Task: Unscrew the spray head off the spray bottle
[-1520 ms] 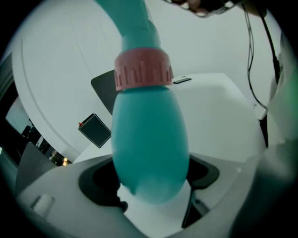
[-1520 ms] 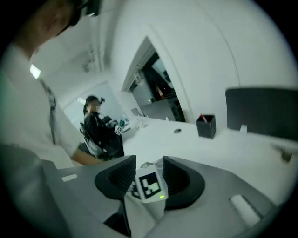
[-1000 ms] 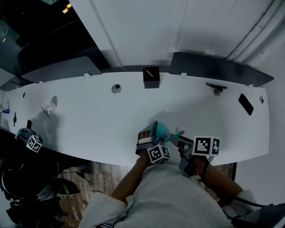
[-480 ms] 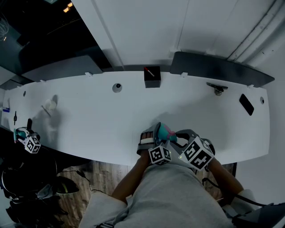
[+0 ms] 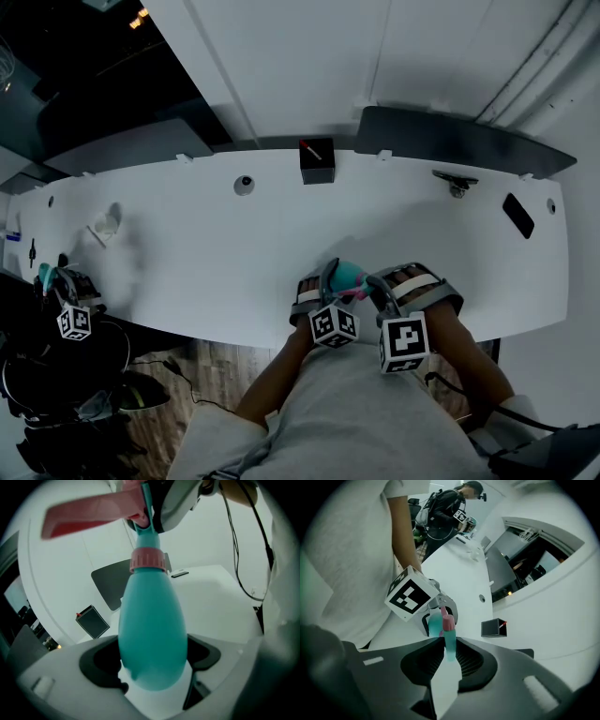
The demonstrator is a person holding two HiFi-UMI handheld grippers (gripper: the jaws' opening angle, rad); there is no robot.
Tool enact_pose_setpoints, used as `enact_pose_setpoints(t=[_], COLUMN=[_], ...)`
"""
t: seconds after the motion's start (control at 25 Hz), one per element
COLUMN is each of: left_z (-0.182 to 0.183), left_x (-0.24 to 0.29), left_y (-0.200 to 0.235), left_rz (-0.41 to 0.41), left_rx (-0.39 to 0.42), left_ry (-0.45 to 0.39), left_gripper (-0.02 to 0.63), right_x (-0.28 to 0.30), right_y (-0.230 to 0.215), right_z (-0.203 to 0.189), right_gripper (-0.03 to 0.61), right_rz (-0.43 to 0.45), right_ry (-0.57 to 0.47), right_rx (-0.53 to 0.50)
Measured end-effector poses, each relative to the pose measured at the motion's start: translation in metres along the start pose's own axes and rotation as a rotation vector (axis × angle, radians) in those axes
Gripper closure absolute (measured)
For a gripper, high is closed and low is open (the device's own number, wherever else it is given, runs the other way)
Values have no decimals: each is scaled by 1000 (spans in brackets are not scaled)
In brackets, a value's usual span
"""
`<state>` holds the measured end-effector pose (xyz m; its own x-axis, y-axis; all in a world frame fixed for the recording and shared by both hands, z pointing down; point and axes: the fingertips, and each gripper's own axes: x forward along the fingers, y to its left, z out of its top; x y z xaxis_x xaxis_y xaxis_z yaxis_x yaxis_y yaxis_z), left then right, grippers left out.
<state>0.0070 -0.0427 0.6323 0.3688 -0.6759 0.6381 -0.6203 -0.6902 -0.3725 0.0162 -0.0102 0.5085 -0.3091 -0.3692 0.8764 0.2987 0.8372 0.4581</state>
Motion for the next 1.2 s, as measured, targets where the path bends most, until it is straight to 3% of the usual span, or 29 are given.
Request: enact_pose_setpoints(t=[0.12,0.24,0.32,0.4,0.48,0.6,0.68,0.76,0.84,0.92,0.96,1.08,1.2], left_z=[0,1,5,10,12,10,8,6,6,6,7,10,12], left_x=[0,-2,-5,-7,-7,-5,-5,-6,-7,-9,-10,-11,-12], left_y=[-1,2,3,4,6,12,15,19,26,33,35,35,32], left_rz=[-9,-24,-28,-16,1,18,33,60,108,162,184,222,229], left_rx=[-33,-107,-147,-158,-161,-170,-178,-173,-141,-87,-56,30,86], left_ry=[-13,-38,-69,-99,-108,-105,-99,-94,-88,-82,-79,-65,-56], left_gripper=[210,212,212,213,213,213,213,213,212,213,212,213,212], right_x=[1,-1,-4,-10,-21,-41,-53,-61,-58,-44,-36,-19,-12], right_y=[-1,-14,-21,-24,-24,-27,-29,-33,-36,-31,-26,-16,-18], right_z=[3,6,11,17,22,27,28,26,16,2,-3,-9,-12], right_gripper=[497,480,418,344,305,305,325,336,339,339,339,334,342], right_rz=[-9,-83,-121,-110,-73,3,86,214,357,464,493,509,471], right_ry=[-11,-44,-90,-158,-262,-430,-542,-668,-761,-771,-750,-685,-652], right_rx=[-28,-17,18,117,273,537,766,1094,1511,1893,2019,2180,2190])
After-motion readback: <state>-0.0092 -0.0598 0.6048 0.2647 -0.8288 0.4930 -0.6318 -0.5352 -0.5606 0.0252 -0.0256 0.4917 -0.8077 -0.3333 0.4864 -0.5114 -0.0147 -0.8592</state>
